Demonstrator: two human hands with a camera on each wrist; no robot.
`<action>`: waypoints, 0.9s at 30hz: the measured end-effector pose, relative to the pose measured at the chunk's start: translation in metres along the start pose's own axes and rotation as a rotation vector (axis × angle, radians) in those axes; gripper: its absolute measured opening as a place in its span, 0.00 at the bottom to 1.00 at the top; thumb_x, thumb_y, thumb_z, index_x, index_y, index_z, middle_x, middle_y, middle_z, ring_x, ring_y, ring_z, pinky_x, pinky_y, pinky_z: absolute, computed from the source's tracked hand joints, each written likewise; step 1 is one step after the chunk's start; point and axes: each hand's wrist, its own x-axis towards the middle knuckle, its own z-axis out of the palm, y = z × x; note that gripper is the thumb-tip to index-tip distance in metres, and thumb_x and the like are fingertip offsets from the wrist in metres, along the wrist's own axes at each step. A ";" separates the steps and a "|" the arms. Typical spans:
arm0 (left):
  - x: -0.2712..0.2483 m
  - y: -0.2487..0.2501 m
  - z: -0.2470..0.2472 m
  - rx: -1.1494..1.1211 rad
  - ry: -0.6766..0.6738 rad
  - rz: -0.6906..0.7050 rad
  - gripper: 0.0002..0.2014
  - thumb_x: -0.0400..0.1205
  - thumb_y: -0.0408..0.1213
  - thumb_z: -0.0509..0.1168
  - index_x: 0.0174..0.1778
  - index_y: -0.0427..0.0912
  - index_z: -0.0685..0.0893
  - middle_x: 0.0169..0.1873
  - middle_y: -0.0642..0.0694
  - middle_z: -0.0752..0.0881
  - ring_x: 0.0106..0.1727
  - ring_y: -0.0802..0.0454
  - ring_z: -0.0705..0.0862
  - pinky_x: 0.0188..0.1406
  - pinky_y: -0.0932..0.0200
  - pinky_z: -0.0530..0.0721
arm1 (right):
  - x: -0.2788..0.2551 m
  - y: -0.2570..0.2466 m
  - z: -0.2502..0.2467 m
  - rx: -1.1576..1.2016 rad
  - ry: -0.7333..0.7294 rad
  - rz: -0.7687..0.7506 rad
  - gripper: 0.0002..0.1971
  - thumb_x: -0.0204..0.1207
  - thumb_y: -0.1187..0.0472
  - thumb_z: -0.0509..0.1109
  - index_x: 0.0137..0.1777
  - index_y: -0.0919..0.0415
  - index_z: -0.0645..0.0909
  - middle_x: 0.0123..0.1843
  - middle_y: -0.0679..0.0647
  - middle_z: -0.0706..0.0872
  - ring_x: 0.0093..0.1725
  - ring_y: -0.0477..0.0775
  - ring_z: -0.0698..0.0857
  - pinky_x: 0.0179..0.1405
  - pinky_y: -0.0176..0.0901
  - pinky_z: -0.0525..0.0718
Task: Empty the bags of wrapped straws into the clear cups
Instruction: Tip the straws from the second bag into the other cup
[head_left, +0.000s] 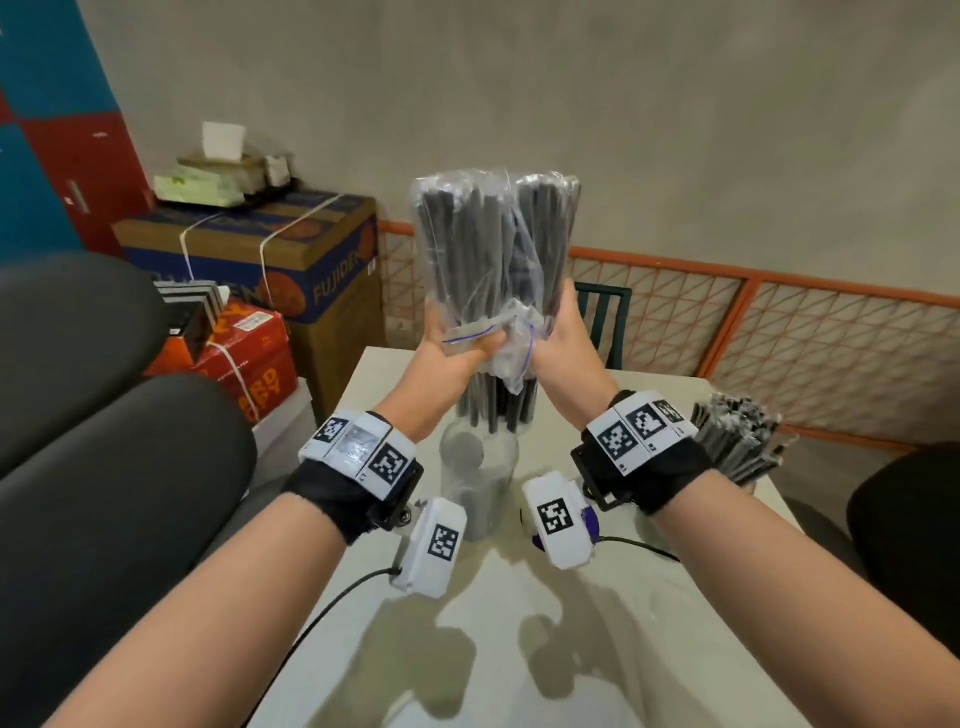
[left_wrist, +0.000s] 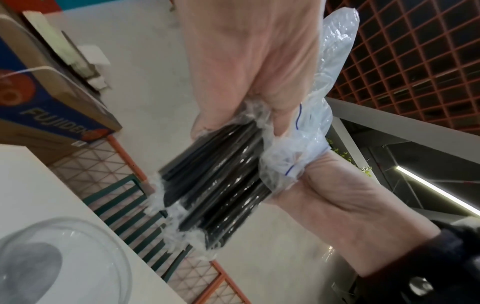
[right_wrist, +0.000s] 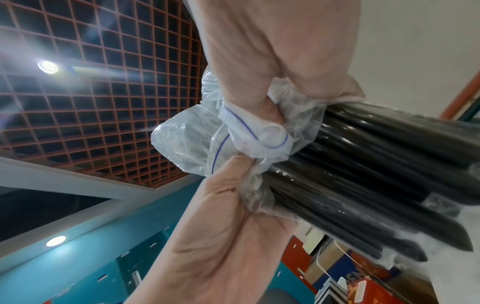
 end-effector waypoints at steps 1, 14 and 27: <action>0.006 -0.006 0.000 -0.021 0.019 -0.019 0.35 0.79 0.27 0.67 0.75 0.51 0.56 0.69 0.48 0.77 0.67 0.52 0.79 0.75 0.47 0.72 | 0.006 0.007 -0.001 0.008 0.012 -0.006 0.49 0.70 0.64 0.77 0.81 0.46 0.46 0.66 0.52 0.80 0.68 0.54 0.81 0.70 0.58 0.78; 0.042 -0.103 -0.014 -0.057 0.110 -0.157 0.29 0.77 0.34 0.71 0.72 0.45 0.67 0.64 0.48 0.82 0.62 0.57 0.83 0.50 0.73 0.83 | 0.047 0.091 0.003 0.078 0.034 0.172 0.37 0.70 0.74 0.74 0.75 0.55 0.62 0.54 0.58 0.87 0.55 0.59 0.86 0.60 0.57 0.85; 0.032 -0.077 -0.064 0.157 -0.502 -0.400 0.52 0.62 0.47 0.81 0.78 0.62 0.57 0.73 0.58 0.74 0.71 0.61 0.76 0.74 0.54 0.74 | 0.024 0.097 -0.030 -0.120 -0.145 0.137 0.46 0.63 0.70 0.78 0.74 0.45 0.55 0.68 0.44 0.75 0.63 0.33 0.79 0.67 0.39 0.79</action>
